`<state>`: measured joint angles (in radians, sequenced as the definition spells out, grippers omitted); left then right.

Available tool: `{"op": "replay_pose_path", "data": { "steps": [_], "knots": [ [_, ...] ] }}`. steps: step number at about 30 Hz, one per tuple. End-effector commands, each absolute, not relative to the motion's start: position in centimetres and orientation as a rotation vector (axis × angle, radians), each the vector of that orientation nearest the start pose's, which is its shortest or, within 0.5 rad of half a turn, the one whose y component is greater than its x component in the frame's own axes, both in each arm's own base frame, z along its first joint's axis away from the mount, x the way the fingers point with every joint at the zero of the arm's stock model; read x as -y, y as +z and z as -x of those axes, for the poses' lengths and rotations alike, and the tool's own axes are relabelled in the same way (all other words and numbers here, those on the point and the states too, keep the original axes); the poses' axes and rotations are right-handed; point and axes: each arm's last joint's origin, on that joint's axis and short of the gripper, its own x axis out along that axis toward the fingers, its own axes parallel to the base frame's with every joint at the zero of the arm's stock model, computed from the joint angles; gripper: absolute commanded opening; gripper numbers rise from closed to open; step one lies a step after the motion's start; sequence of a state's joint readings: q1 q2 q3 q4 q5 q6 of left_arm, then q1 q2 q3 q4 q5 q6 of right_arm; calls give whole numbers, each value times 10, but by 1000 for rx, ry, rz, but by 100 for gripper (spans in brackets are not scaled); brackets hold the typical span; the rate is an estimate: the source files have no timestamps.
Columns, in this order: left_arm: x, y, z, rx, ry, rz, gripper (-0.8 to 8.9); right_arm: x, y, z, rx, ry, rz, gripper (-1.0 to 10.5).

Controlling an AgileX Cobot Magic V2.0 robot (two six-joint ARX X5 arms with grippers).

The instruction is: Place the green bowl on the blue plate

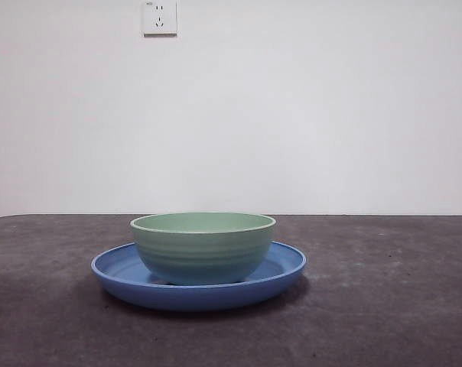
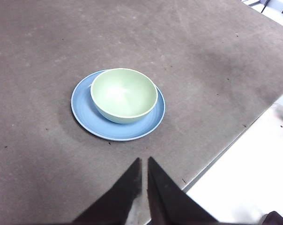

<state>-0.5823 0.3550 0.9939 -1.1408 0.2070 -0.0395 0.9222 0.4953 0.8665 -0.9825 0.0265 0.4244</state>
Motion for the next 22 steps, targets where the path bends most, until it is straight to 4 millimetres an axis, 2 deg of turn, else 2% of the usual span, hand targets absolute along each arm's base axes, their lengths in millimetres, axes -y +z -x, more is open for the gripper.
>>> {"op": "replay_pose_path", "data": {
  "steps": [1,12,16,22],
  "knots": [
    [14,346,-11,-502,-766,-58,19,-60,320,-45,-726,733,-111,23],
    [13,346,-10,-495,-760,-56,19,-60,320,-45,-726,733,-111,23],
    [11,346,-9,-479,-644,-34,19,-60,320,-45,-725,733,-111,23],
    [8,346,-10,-433,-445,-110,19,-60,320,-45,-726,733,-111,23]
  ]
}}
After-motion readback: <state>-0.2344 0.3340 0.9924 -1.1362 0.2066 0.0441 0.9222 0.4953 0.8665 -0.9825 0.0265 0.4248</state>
